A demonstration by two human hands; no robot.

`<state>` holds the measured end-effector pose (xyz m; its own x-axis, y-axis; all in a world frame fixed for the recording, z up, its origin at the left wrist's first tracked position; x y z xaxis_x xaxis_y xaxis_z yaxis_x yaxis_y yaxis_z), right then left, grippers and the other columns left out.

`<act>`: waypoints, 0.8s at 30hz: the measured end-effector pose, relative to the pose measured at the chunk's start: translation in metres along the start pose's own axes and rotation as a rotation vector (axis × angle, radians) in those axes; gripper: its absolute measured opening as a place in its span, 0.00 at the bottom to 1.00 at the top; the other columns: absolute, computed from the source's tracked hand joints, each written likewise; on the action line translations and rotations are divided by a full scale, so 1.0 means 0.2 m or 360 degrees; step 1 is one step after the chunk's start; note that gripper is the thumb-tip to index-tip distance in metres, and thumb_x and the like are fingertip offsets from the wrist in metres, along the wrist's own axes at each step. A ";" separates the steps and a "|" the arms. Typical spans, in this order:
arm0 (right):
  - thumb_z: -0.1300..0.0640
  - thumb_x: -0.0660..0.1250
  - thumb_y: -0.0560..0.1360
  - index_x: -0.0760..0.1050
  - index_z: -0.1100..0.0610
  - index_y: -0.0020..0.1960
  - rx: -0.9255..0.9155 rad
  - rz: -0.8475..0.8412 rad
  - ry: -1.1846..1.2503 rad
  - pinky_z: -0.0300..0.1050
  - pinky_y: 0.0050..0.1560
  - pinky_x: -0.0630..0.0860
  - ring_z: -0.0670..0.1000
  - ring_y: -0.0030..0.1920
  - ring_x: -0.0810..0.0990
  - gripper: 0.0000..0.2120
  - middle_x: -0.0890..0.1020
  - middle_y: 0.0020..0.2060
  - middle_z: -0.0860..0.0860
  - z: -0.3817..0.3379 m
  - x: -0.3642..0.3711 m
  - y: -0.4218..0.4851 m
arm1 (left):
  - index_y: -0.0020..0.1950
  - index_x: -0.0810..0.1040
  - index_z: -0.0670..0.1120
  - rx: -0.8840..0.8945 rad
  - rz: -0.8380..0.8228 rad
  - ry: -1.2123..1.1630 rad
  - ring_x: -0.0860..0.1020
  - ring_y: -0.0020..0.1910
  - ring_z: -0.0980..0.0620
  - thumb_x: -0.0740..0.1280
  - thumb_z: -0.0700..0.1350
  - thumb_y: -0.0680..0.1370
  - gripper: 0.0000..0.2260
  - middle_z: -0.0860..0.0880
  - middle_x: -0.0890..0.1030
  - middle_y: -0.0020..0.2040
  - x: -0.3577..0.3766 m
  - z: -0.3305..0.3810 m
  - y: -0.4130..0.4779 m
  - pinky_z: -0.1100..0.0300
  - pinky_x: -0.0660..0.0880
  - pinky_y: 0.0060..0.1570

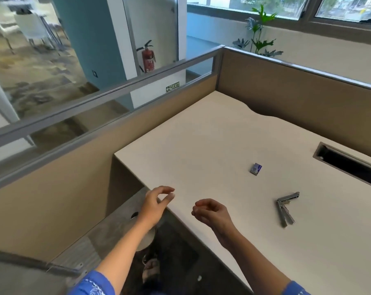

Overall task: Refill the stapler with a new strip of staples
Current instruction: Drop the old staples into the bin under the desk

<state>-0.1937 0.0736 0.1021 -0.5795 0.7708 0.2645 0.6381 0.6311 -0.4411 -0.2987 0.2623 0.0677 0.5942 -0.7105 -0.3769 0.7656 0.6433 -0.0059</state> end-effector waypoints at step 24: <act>0.66 0.76 0.70 0.82 0.60 0.47 0.0270 -0.0075 -0.0489 0.39 0.41 0.81 0.50 0.40 0.86 0.07 0.86 0.37 0.54 0.43 0.53 0.30 | 0.53 0.80 0.51 -0.0353 0.0302 -0.0059 0.75 0.49 0.70 0.66 0.44 0.79 0.05 0.55 0.81 0.50 -0.60 -0.49 -0.02 0.67 0.71 0.46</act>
<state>-0.2609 0.1867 0.0291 -0.7483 0.6627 0.0288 0.5286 0.6220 -0.5776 -0.3964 0.3731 0.0222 0.7334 -0.5787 -0.3567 0.5696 0.8095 -0.1422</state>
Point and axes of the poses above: each hand's wrist, its own y-axis towards the middle knuckle, its own x-axis out of the palm, z = x × y, the point moved 1 cm from there along y, towards the middle knuckle
